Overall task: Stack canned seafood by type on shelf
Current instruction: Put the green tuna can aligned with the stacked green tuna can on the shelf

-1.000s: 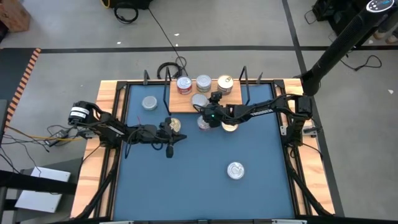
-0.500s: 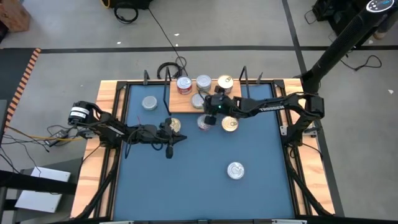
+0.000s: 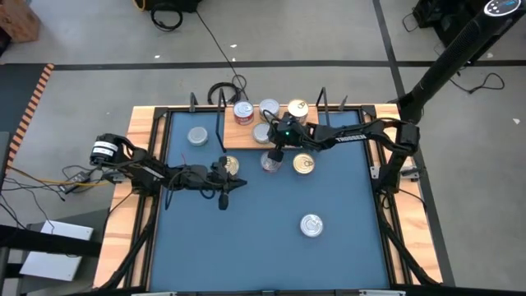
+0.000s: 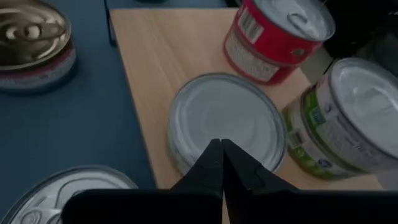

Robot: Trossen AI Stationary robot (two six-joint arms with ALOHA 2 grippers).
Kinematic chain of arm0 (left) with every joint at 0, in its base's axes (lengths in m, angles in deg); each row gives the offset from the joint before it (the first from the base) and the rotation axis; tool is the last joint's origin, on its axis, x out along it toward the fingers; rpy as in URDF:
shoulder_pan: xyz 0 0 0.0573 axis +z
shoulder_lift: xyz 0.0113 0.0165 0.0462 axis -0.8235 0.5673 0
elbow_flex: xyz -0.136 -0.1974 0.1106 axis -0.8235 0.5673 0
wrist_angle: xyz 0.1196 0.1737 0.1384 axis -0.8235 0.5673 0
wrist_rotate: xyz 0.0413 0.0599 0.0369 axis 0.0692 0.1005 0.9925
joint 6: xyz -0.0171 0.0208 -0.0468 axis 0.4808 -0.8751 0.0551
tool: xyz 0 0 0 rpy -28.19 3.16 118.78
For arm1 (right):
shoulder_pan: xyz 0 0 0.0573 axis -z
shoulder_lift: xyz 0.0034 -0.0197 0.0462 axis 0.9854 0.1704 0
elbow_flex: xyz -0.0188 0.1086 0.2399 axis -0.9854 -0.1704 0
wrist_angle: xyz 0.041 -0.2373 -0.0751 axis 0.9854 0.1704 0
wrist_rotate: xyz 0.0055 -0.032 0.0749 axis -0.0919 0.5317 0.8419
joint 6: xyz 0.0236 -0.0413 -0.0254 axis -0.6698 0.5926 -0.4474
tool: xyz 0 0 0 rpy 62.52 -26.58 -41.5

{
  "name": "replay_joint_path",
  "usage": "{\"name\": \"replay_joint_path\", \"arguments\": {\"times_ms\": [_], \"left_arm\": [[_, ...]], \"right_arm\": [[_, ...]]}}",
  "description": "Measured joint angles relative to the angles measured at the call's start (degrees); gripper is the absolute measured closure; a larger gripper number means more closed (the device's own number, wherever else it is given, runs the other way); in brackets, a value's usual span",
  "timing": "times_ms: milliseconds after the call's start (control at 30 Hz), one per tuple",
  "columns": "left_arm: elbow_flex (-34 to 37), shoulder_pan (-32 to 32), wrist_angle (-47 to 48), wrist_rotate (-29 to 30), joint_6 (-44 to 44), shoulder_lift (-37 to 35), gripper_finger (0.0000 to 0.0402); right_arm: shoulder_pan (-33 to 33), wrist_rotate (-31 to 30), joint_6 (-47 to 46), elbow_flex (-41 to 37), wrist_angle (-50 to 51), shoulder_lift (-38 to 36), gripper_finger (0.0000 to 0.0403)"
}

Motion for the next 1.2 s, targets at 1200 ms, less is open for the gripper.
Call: {"name": "replay_joint_path", "arguments": {"times_ms": [1200], "left_arm": [[0.0,0.0,0.0,-0.3,0.0,0.0,0.0401]], "right_arm": [[5.5,9.1,-2.4,0.0,-0.5,0.6,0.0399]]}}
